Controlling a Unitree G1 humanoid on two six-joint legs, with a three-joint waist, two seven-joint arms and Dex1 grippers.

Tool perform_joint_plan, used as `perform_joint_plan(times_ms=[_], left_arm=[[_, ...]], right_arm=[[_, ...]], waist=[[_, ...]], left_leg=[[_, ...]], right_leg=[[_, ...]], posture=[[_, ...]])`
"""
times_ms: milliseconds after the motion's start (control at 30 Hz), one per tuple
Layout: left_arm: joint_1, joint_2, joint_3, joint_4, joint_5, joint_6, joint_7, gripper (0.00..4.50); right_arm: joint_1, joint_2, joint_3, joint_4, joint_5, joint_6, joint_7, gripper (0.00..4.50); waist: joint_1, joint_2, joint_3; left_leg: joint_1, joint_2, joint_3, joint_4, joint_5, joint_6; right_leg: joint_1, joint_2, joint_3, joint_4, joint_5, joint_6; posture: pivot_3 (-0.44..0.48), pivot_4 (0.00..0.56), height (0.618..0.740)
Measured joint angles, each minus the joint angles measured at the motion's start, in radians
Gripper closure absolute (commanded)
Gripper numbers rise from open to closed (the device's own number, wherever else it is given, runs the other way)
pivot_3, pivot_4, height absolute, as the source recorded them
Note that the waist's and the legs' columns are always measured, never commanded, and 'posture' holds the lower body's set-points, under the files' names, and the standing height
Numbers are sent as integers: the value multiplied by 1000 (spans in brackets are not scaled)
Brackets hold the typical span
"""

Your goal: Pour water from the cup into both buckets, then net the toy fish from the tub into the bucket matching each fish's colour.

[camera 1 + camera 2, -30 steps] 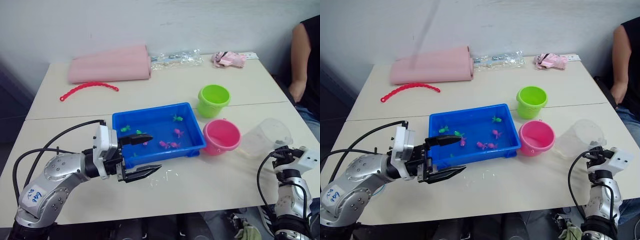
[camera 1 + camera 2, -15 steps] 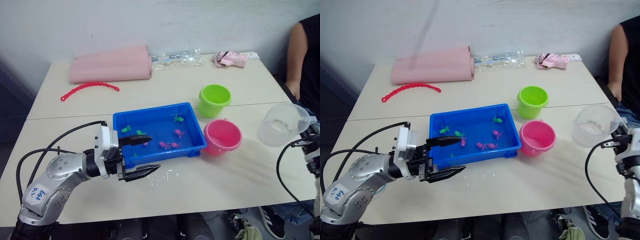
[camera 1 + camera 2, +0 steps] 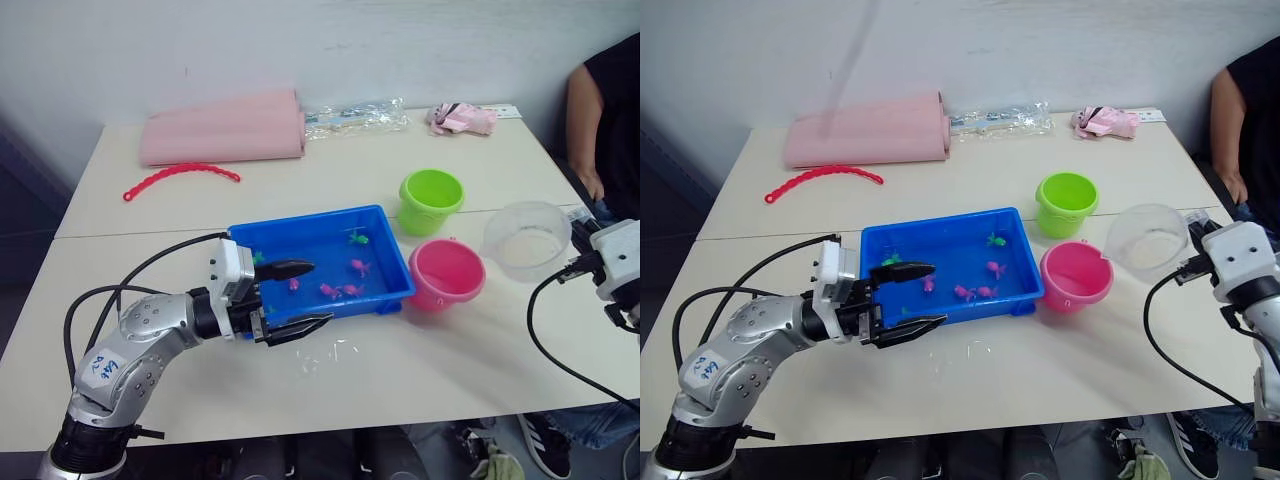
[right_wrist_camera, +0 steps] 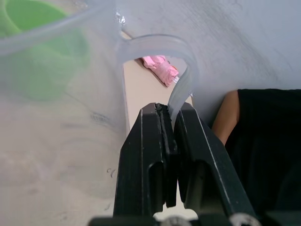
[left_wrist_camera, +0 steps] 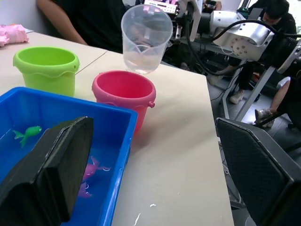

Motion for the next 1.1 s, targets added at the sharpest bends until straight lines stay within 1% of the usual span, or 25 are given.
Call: perform_joint_plan(times_ms=[167,367,667,867,933,1100], left_arm=[[-25,-23,-18,17,23,2,8,0],[-28,-38,-19,19,35,6,9,0],[-28,-51,-19,20,43,6,9,0],[-28,-54,-19,20,51,6,9,0],[-28,-54,-19,20,52,6,10,0],[-28,-55,-19,20,52,6,12,0]], right_arm=[[-16,-27,57,-18,-177,-80,-63,4446],[-39,-31,86,-7,-277,-141,-111,4446],[-73,-37,103,30,-400,-227,-199,4446],[-84,-38,118,49,-449,-271,-235,4446],[-84,-43,137,55,-468,-290,-242,4446],[-84,-73,137,70,-503,-329,-275,4446]], waist=[[0,0,0],[0,0,0],[-1,0,0],[-1,0,0],[-1,0,0],[-1,0,0]], left_leg=[[0,0,0,1,0,0],[0,0,0,1,0,-1],[0,0,0,1,1,-1],[0,0,0,1,1,-1],[0,0,0,1,1,-1],[0,0,0,1,1,-1]], right_leg=[[0,0,0,0,0,0],[0,0,0,0,0,0],[0,1,0,0,0,0],[0,1,0,0,0,0],[0,1,0,0,0,0],[0,1,0,0,0,0]], posture=[[0,150,740],[0,150,740],[0,150,740],[0,150,740],[0,150,740],[0,150,740]])
